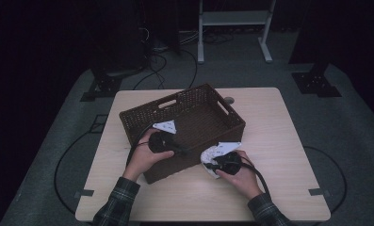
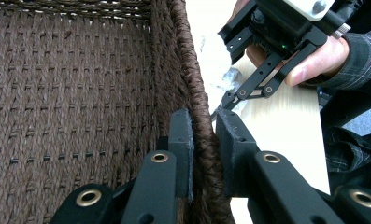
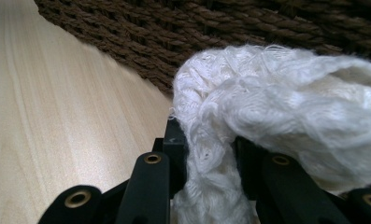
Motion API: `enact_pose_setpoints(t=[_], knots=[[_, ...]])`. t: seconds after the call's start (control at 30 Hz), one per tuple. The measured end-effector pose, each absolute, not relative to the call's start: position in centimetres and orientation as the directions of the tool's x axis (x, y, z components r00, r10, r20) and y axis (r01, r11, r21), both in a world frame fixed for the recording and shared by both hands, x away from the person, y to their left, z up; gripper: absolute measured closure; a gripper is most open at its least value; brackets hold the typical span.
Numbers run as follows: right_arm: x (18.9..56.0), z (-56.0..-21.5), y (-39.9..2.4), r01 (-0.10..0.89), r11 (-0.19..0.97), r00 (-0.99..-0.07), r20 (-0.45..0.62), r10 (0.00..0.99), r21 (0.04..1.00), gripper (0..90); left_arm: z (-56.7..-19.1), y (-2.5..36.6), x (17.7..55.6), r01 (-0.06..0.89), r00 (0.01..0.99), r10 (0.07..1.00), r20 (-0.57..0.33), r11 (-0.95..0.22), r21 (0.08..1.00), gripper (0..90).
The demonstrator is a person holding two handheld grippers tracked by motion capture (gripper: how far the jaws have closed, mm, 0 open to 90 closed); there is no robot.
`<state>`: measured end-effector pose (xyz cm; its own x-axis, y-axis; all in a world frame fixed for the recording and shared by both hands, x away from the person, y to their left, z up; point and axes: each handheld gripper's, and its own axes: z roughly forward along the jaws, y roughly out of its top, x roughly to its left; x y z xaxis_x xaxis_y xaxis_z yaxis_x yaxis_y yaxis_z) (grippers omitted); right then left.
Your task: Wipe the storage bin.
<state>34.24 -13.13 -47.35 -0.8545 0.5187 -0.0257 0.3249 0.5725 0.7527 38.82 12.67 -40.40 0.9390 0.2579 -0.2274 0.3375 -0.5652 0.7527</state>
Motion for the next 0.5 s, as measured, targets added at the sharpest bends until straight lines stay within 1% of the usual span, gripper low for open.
enact_pose_setpoints(t=[0.23, 0.5], knots=[[33.9, -47.9, -12.6, 0.330, 0.600, -0.859, -0.031, 0.510, 0.728, 71.6, -40.4, 12.7, 38.8, 0.338, 0.939, 0.258, -0.228, -0.563, 0.754, 75.9], [33.4, -46.3, -12.7, 0.298, 0.567, -0.864, -0.036, 0.502, 0.768, 71.9, -40.4, 12.7, 38.8, 0.338, 0.939, 0.257, -0.229, -0.563, 0.754, 75.9]])
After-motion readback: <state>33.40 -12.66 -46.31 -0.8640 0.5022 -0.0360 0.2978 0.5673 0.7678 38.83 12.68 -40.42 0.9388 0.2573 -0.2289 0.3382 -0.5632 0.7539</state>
